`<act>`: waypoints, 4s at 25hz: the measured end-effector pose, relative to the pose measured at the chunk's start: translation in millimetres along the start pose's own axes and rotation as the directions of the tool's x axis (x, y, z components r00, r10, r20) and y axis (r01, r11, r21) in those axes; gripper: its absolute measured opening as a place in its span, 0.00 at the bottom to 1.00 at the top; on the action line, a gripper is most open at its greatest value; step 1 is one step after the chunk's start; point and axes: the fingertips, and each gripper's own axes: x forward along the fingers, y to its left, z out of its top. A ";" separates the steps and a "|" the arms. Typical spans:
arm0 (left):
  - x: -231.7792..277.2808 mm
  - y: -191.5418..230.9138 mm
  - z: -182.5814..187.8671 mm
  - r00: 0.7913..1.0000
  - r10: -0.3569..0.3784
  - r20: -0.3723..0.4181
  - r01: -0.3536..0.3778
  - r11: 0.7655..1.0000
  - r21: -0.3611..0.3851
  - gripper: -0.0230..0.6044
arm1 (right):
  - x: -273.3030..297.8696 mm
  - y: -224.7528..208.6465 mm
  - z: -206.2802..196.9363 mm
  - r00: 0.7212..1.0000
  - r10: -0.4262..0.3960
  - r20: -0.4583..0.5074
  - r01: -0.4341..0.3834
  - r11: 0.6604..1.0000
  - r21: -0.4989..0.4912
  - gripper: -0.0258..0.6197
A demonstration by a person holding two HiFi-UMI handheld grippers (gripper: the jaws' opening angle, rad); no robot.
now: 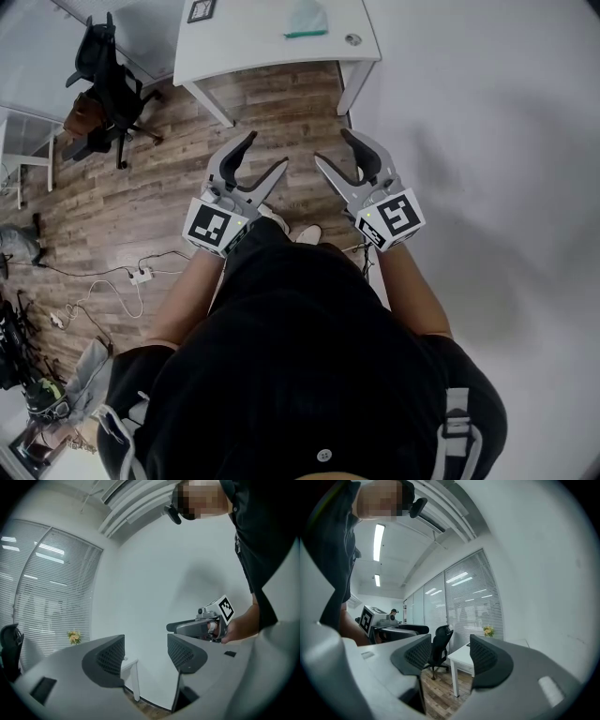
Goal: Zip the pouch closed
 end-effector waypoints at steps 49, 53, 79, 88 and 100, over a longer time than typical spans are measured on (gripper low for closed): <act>67.5 300.7 -27.0 0.983 -0.182 0.001 0.182 0.980 -0.083 0.56 | 284.0 -81.3 -12.8 0.974 -0.192 -0.122 0.193 0.981 -0.003 0.58; 83.9 313.2 -29.7 0.981 -0.194 0.003 0.194 0.977 -0.085 0.56 | 293.3 -98.1 -16.0 0.969 -0.215 -0.124 0.216 0.976 -0.004 0.58; 323.0 363.2 -20.2 0.990 -0.116 -0.080 0.114 0.993 -0.027 0.56 | 341.4 -354.7 -12.7 0.985 -0.129 -0.114 0.136 0.989 0.054 0.58; 373.8 386.3 -38.1 0.983 -0.108 -0.147 0.103 0.994 -0.042 0.56 | 354.7 -417.0 -39.0 0.978 -0.118 -0.172 0.138 0.984 0.109 0.58; 421.0 453.2 -99.2 0.916 -0.293 -0.274 0.281 0.956 -0.082 0.55 | 403.1 -448.6 -94.8 0.920 -0.241 -0.309 0.296 0.944 0.148 0.58</act>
